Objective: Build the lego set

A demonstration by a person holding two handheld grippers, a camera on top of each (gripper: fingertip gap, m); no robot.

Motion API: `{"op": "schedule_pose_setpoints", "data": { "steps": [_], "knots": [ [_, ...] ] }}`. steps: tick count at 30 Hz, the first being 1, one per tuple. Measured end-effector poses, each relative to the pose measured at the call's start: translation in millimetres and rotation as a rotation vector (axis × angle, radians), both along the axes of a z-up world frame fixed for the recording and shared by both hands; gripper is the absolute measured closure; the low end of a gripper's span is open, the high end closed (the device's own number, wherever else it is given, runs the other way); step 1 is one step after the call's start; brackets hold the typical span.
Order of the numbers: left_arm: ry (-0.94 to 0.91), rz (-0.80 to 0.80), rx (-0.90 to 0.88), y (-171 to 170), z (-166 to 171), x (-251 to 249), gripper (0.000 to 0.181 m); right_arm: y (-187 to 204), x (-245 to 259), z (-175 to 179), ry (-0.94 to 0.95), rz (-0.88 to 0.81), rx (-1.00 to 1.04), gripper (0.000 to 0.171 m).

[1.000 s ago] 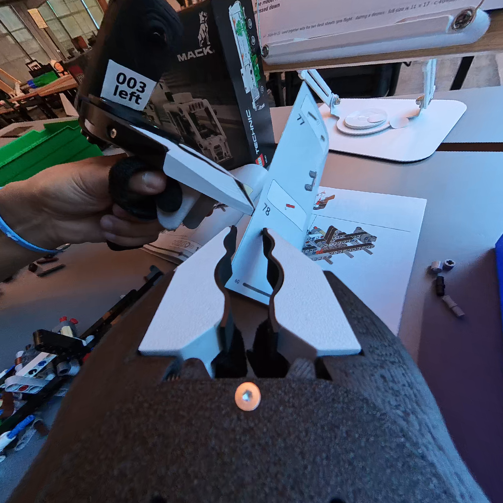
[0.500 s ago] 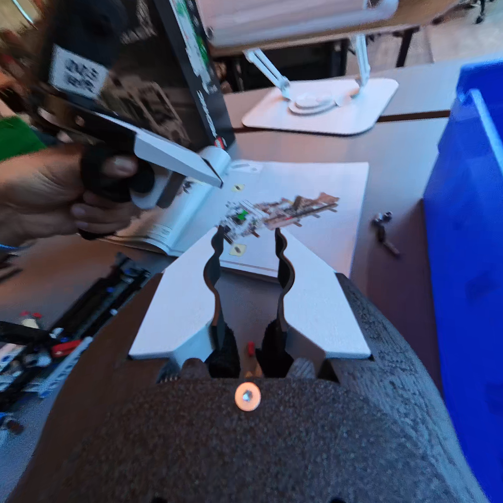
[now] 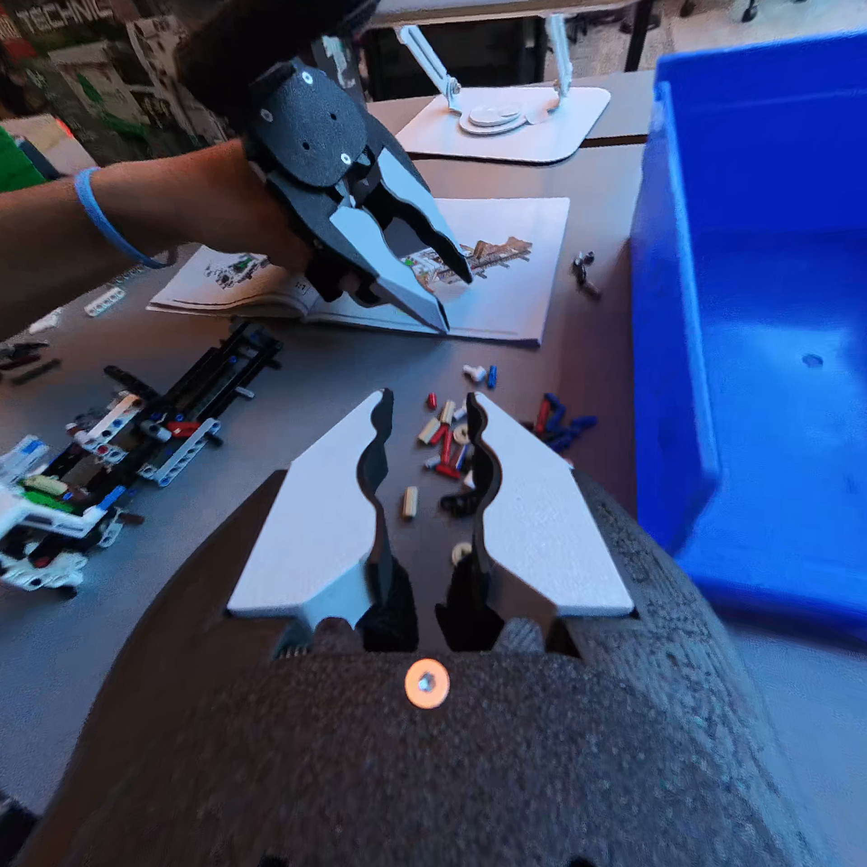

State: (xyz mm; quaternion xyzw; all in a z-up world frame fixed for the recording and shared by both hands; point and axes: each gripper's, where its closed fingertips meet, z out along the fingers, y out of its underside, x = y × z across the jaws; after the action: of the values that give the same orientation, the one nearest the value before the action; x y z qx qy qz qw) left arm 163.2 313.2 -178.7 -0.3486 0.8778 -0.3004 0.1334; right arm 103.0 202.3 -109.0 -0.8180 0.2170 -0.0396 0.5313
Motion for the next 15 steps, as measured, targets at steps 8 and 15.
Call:
{"op": "schedule_pose_setpoints", "data": {
  "steps": [8,15],
  "knots": [
    [0.053,0.016,-0.120,-1.0,-1.4,-5.1,0.128,-28.9,-2.2,-6.7,0.088,-0.024,0.039,0.141],
    [0.029,-0.007,-0.071,-0.4,-3.1,-6.2,0.129,-25.4,-2.1,-3.0,0.068,-0.003,0.025,0.141]
  ]
}}
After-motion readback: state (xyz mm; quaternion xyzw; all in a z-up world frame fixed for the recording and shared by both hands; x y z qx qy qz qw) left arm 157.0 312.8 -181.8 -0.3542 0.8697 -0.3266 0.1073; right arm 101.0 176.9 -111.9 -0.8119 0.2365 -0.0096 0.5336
